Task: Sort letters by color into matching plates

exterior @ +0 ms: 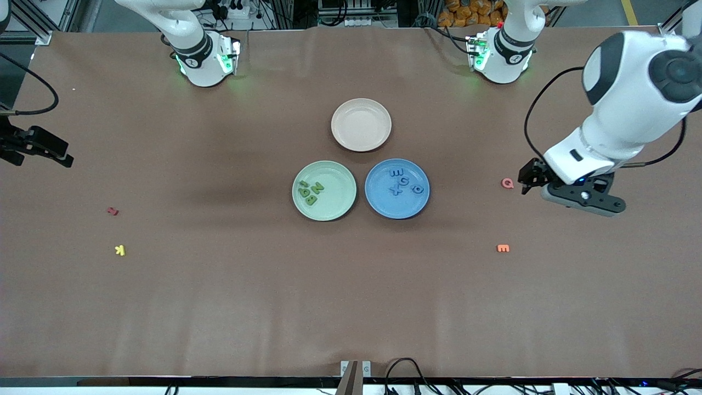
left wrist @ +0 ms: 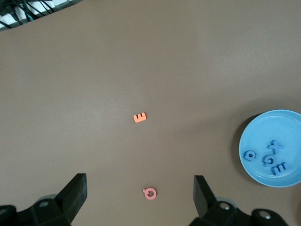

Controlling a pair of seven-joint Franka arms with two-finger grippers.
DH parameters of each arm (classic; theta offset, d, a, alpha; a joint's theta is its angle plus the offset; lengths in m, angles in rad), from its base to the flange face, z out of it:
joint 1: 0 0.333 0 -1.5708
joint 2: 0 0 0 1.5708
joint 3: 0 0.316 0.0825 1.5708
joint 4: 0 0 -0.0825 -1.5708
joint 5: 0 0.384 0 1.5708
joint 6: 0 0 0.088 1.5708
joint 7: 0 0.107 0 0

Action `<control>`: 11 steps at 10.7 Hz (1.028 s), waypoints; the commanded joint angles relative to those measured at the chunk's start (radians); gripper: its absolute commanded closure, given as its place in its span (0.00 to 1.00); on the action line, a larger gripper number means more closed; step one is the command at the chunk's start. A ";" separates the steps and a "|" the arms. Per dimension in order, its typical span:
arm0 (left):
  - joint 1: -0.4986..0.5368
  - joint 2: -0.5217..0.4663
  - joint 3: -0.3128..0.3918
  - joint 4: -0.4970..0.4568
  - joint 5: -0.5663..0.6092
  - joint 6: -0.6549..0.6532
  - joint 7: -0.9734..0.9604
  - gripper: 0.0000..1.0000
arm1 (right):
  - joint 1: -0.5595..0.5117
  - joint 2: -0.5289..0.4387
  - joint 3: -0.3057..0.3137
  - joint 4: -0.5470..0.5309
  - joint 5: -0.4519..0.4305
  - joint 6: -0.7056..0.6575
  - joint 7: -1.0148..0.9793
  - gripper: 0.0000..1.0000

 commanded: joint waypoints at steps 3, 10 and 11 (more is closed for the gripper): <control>0.020 -0.057 0.042 0.076 -0.052 -0.110 0.021 0.00 | 0.004 -0.015 -0.003 -0.015 0.008 0.006 -0.005 0.00; 0.020 -0.111 0.042 0.096 -0.055 -0.183 0.021 0.00 | 0.013 -0.015 -0.003 -0.016 0.008 0.003 -0.005 0.00; 0.020 -0.119 0.041 0.098 -0.056 -0.200 0.020 0.00 | 0.013 -0.015 -0.003 -0.016 0.008 0.003 -0.005 0.00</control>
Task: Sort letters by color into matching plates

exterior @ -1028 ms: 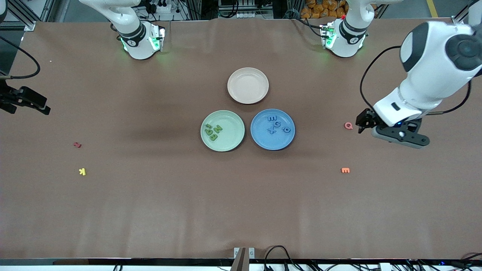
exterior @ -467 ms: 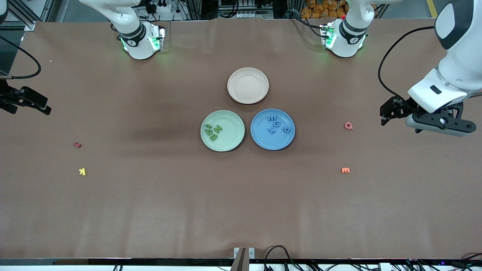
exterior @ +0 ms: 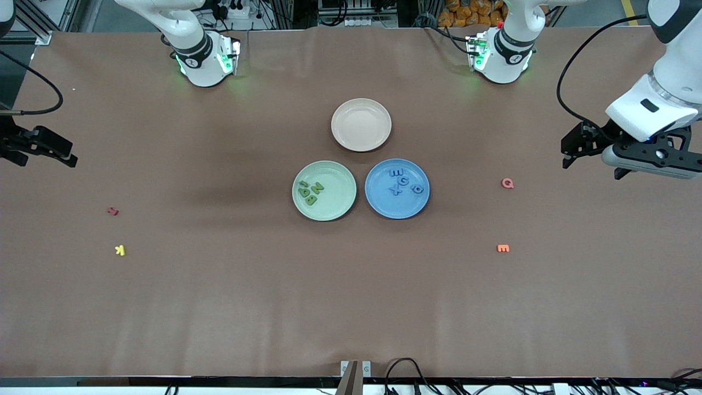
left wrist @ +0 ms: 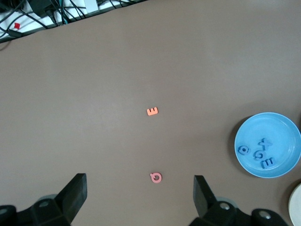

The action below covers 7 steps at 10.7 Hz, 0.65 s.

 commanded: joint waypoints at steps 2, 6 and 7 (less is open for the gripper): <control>0.001 -0.029 0.003 0.010 -0.076 -0.084 0.009 0.00 | 0.002 -0.015 -0.003 -0.015 0.006 0.003 -0.005 0.00; 0.008 -0.057 0.017 0.010 -0.076 -0.128 -0.036 0.00 | 0.002 -0.015 -0.003 -0.015 0.006 0.003 -0.005 0.00; 0.013 -0.059 0.030 0.009 -0.076 -0.151 -0.036 0.00 | 0.002 -0.015 -0.003 -0.015 0.006 0.003 -0.005 0.00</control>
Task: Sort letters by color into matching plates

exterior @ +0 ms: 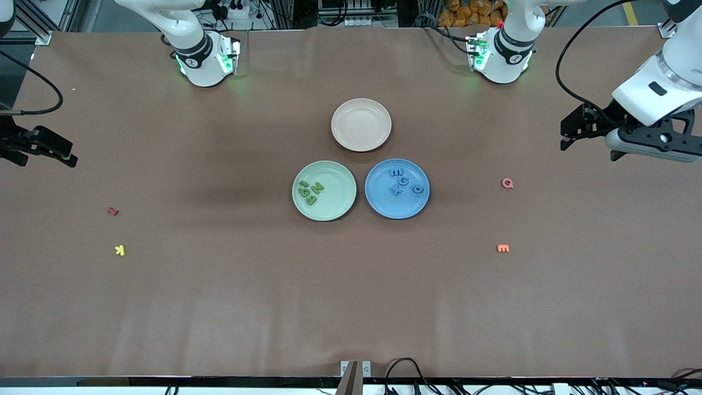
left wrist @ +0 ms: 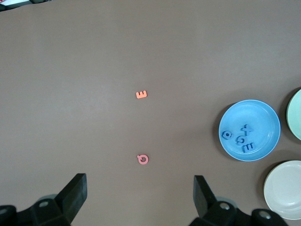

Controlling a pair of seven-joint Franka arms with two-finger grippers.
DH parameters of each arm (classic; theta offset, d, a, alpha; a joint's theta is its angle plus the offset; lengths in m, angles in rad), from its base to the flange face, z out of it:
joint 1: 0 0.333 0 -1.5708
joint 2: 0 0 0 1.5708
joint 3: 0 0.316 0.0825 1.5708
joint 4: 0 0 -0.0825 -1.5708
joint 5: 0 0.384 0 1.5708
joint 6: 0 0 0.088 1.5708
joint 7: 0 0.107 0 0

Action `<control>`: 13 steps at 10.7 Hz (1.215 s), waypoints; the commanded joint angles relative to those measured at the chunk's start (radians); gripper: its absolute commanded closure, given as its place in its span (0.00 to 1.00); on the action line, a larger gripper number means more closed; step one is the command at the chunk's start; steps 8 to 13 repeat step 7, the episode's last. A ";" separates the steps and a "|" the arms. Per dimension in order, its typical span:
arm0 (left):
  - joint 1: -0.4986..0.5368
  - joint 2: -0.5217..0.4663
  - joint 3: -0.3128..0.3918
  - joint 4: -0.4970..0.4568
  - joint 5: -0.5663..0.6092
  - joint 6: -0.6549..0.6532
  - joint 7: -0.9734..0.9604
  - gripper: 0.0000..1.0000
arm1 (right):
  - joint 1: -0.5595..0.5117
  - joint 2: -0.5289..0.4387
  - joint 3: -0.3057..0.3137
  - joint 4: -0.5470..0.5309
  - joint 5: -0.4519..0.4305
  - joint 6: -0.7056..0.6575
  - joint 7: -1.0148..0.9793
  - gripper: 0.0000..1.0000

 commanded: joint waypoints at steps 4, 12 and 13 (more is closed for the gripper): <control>0.012 -0.027 0.048 0.002 -0.018 -0.053 -0.008 0.00 | 0.002 -0.015 -0.003 -0.015 0.006 0.005 -0.005 0.00; 0.012 -0.029 0.048 0.003 -0.018 -0.053 -0.008 0.00 | 0.002 -0.015 -0.003 -0.015 0.006 0.003 -0.005 0.00; 0.012 -0.029 0.048 0.003 -0.018 -0.053 -0.008 0.00 | 0.002 -0.015 -0.003 -0.015 0.006 0.003 -0.005 0.00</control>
